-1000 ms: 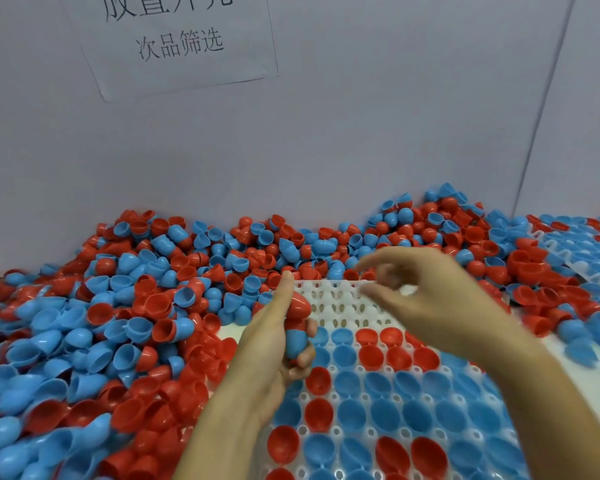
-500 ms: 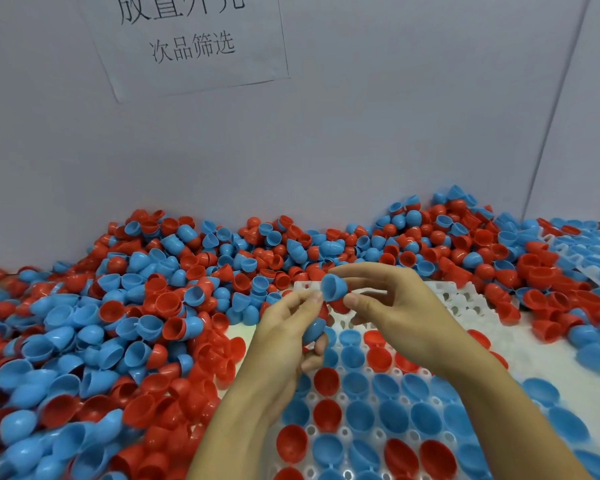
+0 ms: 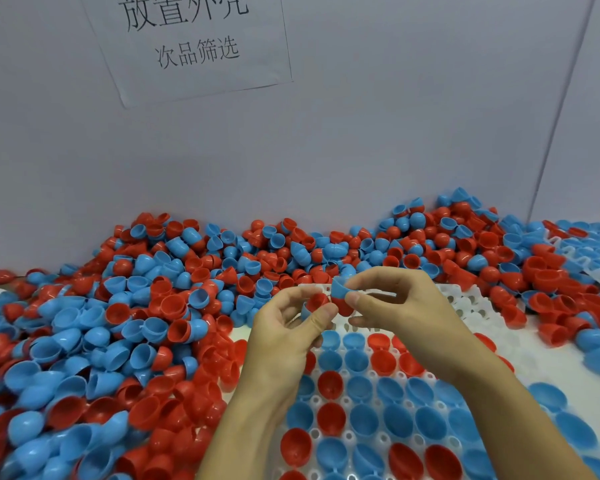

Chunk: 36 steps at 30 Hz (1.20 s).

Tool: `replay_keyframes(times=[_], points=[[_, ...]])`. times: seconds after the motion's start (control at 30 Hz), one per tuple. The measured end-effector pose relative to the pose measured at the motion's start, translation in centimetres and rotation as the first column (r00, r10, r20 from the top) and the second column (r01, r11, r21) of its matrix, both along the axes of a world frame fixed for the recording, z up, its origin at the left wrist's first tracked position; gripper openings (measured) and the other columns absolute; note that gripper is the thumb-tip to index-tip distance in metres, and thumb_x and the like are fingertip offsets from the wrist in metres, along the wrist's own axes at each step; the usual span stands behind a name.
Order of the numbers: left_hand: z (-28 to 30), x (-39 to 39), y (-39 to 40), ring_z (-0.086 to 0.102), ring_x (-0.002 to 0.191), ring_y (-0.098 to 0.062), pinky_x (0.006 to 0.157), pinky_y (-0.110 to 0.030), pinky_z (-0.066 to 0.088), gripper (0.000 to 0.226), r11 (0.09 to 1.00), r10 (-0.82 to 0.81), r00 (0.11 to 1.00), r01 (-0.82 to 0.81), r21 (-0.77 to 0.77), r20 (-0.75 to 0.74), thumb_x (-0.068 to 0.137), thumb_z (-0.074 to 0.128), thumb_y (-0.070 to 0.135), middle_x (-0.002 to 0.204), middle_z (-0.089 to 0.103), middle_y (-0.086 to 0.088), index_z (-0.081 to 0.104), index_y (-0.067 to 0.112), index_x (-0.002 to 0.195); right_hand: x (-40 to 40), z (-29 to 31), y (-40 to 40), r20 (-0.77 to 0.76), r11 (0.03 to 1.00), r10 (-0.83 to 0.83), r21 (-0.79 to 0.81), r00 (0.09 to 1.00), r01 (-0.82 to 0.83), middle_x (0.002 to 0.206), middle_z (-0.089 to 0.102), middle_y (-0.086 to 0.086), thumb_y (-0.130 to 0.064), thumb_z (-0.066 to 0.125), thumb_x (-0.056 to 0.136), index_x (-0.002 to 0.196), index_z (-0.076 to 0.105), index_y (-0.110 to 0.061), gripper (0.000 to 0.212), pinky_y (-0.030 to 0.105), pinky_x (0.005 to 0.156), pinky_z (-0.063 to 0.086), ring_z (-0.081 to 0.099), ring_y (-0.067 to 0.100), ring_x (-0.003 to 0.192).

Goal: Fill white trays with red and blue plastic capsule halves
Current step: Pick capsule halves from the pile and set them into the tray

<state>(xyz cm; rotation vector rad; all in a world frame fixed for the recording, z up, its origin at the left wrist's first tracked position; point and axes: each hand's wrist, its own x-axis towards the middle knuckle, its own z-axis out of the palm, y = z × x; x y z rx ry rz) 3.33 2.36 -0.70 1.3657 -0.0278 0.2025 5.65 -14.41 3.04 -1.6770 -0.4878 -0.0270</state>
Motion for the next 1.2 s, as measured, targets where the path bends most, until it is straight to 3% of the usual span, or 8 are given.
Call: replay_keyframes(times=[0.17, 0.3, 0.37, 0.47, 0.63, 1.0, 1.1, 1.2], points=[[0.3, -0.3, 0.7, 0.070, 0.097, -0.010, 0.079, -0.032, 0.056, 0.033, 0.984, 0.092, 0.995, -0.098, 0.151, 0.045, 0.064, 0.082, 0.037, 0.105, 0.075, 0.008, 0.076, 0.031, 0.096, 0.5, 0.3, -0.5, -0.057, 0.951, -0.237, 0.190, 0.970, 0.243, 0.090, 0.075, -0.005, -0.032, 0.069, 0.088, 0.085, 0.074, -0.027, 0.008, 0.029, 0.073, 0.059, 0.072, 0.011, 0.089], [0.4, -0.3, 0.6, 0.067, 0.103, 0.002, 0.088, -0.023, 0.056, 0.026, 0.954, 0.062, 0.998, -0.067, 0.292, 0.028, 0.074, 0.084, 0.030, 0.103, 0.072, 0.025, 0.074, 0.031, 0.098, 1.6, 1.9, 0.9, -0.003, 0.622, -0.738, 0.385, 0.675, 0.682, 0.096, 0.069, -0.011, -0.035, 0.063, 0.096, 0.098, 0.065, -0.028, 0.007, 0.028, 0.082, 0.059, 0.066, -0.002, 0.081], [0.4, -0.4, 0.3, 0.067, 0.104, -0.001, 0.088, -0.021, 0.056, 0.026, 0.940, -0.021, 1.000, 0.016, 0.340, 0.012, 0.081, 0.082, 0.022, 0.101, 0.074, 0.021, 0.073, 0.031, 0.104, 1.6, 2.6, 3.0, 0.155, 0.934, -0.353, 0.007, 0.923, 0.356, 0.119, 0.061, -0.020, -0.028, 0.060, 0.099, 0.130, 0.059, -0.034, 0.031, 0.013, 0.080, 0.054, 0.060, -0.012, 0.087], [0.4, -0.5, 0.3, 0.073, 0.092, -0.014, 0.081, -0.024, 0.058, 0.030, 0.960, -0.092, 0.996, 0.094, 0.264, -0.022, 0.085, 0.079, 0.016, 0.093, 0.078, 0.003, 0.070, 0.025, 0.112, 1.6, 1.8, 4.8, 0.141, 0.891, 0.030, -0.452, 0.990, 0.037, 0.123, 0.057, -0.020, -0.015, 0.056, 0.099, 0.143, 0.044, -0.047, 0.056, 0.008, 0.073, 0.046, 0.059, -0.006, 0.096], [0.3, 0.0, 0.5, 0.061, 0.058, -0.008, 0.058, -0.018, 0.047, 0.047, 0.995, 0.009, 1.000, -0.007, 0.100, -0.015, 0.068, 0.077, 0.046, 0.066, 0.069, 0.003, 0.072, 0.014, 0.101, 1.2, 2.3, 0.5, 0.170, 0.913, -0.005, -0.400, 0.985, 0.074, 0.083, 0.066, -0.009, -0.015, 0.068, 0.091, 0.094, 0.073, -0.041, 0.027, 0.020, 0.070, 0.053, 0.065, 0.005, 0.075], [0.7, 0.0, 1.8, 0.064, 0.061, -0.012, 0.060, -0.023, 0.052, 0.024, 0.991, 0.131, 0.991, -0.132, 0.036, 0.027, 0.068, 0.078, 0.037, 0.081, 0.076, -0.008, 0.079, 0.021, 0.086, -0.3, 0.5, 0.3, 0.069, 0.912, 0.005, -0.411, 0.998, 0.024, 0.076, 0.070, -0.001, -0.003, 0.066, 0.091, 0.089, 0.073, -0.027, 0.026, 0.038, 0.068, 0.061, 0.071, 0.014, 0.064], [1.2, -0.3, 4.5, 0.068, 0.097, -0.002, 0.083, -0.026, 0.053, 0.047, 0.819, 0.542, 0.837, -0.546, 0.176, 0.070, 0.074, 0.069, 0.049, 0.118, 0.073, 0.006, 0.070, 0.033, 0.117, -0.1, 1.3, -1.6, 0.104, 0.890, -0.146, -0.421, 0.984, 0.176, 0.077, 0.073, -0.006, -0.005, 0.066, 0.091, 0.087, 0.073, -0.030, 0.027, 0.037, 0.064, 0.061, 0.070, 0.010, 0.062], [1.2, -0.7, 6.5, 0.025, 0.150, -0.016, 0.116, -0.046, 0.030, 0.092, 0.551, 0.696, 0.700, -0.663, 0.507, 0.160, 0.077, 0.064, 0.062, 0.162, 0.032, 0.003, 0.032, 0.029, 0.156, 0.4, 2.4, -5.8, 0.182, 0.765, -0.347, -0.513, 0.920, 0.389, 0.072, 0.071, -0.010, -0.014, 0.070, 0.090, 0.081, 0.068, -0.034, 0.023, 0.017, 0.057, 0.050, 0.068, 0.003, 0.060]])
